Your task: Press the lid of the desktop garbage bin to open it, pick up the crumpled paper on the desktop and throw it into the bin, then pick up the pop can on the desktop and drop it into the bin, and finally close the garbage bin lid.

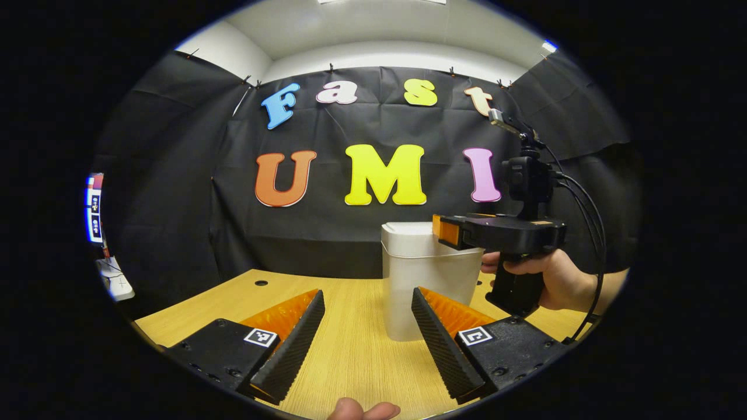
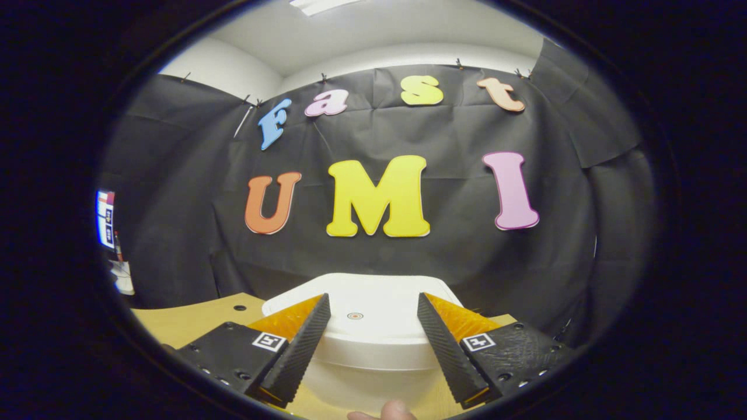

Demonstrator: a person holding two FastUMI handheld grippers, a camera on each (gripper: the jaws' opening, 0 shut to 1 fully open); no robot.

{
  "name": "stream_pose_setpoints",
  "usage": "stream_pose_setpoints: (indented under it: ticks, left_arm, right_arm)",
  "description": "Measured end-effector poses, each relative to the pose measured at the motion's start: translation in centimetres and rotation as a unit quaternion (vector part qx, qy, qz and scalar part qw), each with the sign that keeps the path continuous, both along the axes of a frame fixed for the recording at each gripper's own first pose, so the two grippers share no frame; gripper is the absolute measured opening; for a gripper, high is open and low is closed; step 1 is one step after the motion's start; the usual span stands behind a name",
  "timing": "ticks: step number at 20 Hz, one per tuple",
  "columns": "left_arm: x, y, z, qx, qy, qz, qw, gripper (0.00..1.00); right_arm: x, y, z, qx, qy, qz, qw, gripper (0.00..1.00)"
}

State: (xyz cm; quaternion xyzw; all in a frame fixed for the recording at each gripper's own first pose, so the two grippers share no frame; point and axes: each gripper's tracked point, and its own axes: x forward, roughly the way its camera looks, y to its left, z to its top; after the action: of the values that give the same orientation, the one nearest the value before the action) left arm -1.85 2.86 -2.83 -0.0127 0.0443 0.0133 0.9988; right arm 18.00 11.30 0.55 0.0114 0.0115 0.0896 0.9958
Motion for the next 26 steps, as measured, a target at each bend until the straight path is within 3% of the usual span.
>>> stream_pose_setpoints:
  ticks: [5, 8, 13, 26]
  left_arm:
    - [1.3, -0.8, -0.3, -0.009, -0.009, 0.006, 1.000, 0.97]
    - [1.7, -2.2, -1.1, -0.009, -0.005, -0.003, 1.000, 0.97]
    - [2.1, -3.4, -1.7, -0.017, -0.010, -0.009, 1.000, 0.96]
    - [1.7, -0.2, 0.0, 0.018, -0.032, 0.031, 0.999, 0.96]
  right_arm:
    - [-5.7, -2.6, -2.4, 0.005, 0.000, -0.002, 1.000, 0.98]
    - [-10.1, -5.2, -5.2, 0.009, 0.000, -0.025, 1.000, 0.95]
    - [-15.0, -8.5, -5.6, -0.022, -0.024, -0.056, 0.998, 0.95]
    - [-17.0, -9.8, -3.3, -0.035, -0.061, -0.076, 0.995, 0.95]
